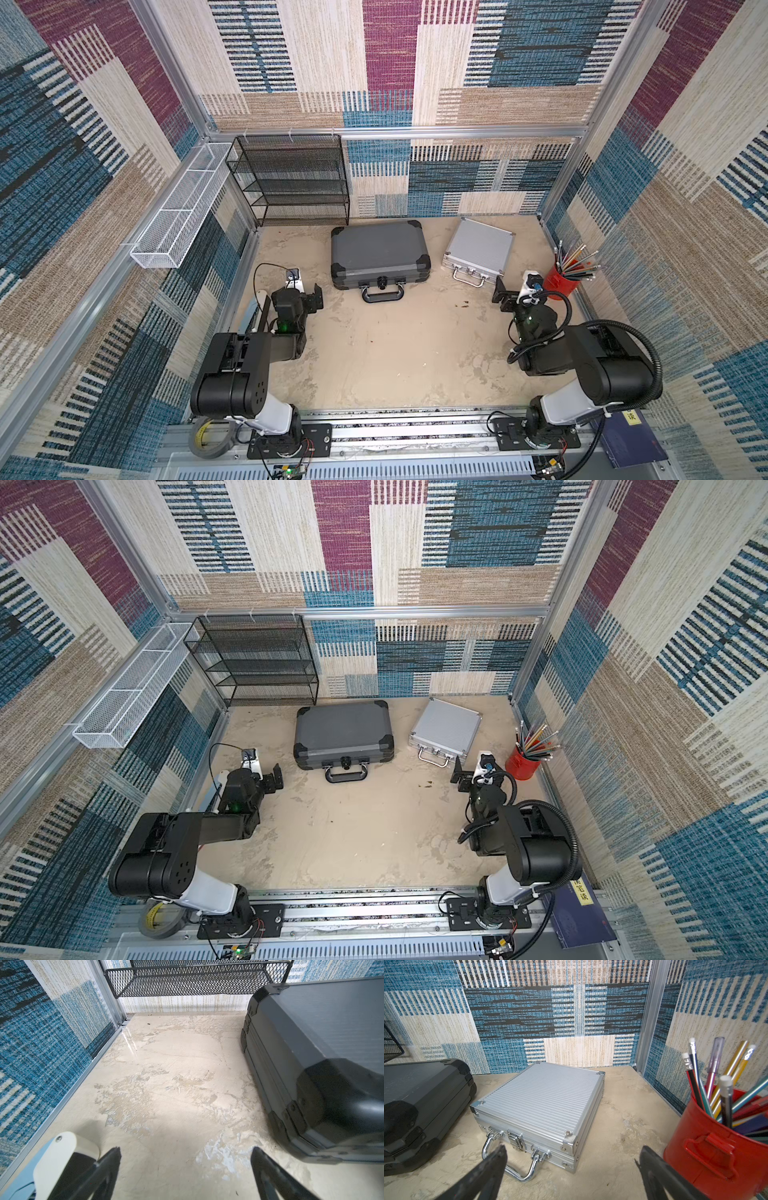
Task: Open the poker set cases
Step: Pick up the poker set case from the center of the board.
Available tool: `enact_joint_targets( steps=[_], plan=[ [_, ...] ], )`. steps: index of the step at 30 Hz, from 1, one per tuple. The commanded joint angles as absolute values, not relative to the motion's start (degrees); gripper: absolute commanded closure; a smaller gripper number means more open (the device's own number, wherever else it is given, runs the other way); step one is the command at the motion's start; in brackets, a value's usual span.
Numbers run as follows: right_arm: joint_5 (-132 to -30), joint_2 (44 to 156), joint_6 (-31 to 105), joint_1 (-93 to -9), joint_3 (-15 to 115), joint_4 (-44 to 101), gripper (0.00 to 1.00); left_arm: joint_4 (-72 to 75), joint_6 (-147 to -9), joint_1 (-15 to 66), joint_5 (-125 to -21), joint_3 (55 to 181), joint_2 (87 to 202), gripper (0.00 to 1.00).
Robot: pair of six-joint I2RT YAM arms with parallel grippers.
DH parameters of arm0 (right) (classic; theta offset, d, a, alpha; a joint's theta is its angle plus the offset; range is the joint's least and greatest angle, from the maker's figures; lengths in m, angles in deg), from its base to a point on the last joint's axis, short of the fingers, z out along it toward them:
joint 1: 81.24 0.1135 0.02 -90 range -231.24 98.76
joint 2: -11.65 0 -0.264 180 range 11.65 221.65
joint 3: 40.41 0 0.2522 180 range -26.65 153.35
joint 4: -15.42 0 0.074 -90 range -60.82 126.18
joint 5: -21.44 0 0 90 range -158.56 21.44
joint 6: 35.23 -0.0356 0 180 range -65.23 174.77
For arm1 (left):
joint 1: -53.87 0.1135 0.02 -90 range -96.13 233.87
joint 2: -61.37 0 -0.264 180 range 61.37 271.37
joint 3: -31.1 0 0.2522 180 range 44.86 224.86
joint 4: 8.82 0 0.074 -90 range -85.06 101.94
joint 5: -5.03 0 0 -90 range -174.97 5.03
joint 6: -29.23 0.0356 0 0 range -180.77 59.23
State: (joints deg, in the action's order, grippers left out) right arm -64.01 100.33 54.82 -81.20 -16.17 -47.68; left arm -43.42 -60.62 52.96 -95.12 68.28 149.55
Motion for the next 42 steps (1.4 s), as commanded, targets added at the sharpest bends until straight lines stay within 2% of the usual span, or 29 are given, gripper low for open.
enact_joint_targets(
  steps=[1, 18, 19, 22, 27, 30, 35, 42],
  plan=[
    [-64.4, 100.4, 54.8, -81.2, -15.9, -49.0, 0.01, -43.7, -60.9, 53.0, -95.3, 68.4, 149.5, 0.01],
    [-64.9, 100.4, 54.6, -81.4, -15.7, -48.4, 0.01, -43.3, -61.0, 53.1, -95.1, 68.6, 149.6, 0.01],
    [-65.0, 100.4, 54.6, -81.4, -15.6, -48.4, 0.00, -43.5, -61.0, 53.1, -95.1, 68.6, 149.5, 0.04],
    [-64.6, 99.9, 54.8, -81.3, -15.5, -48.0, 0.07, -44.6, -61.4, 53.1, -96.4, 68.0, 149.2, 0.07],
    [-59.8, 91.9, 54.0, -81.0, -8.6, -29.1, 0.10, -41.9, -61.4, 52.8, -97.6, 66.9, 143.6, 0.09],
    [-60.8, 88.8, 52.3, -80.9, -4.1, -19.6, 0.11, -35.3, -60.9, 51.3, -101.6, 69.0, 139.4, 0.12],
    [-67.9, 87.0, 47.0, -79.9, 3.6, -7.6, 0.16, -27.7, -62.9, 49.2, -107.3, 72.8, 132.7, 0.14],
    [-75.3, 91.0, 40.6, -75.3, 12.2, -0.9, 0.17, -13.1, -72.5, 47.9, -98.9, 82.2, 130.1, 0.14]
  ],
)
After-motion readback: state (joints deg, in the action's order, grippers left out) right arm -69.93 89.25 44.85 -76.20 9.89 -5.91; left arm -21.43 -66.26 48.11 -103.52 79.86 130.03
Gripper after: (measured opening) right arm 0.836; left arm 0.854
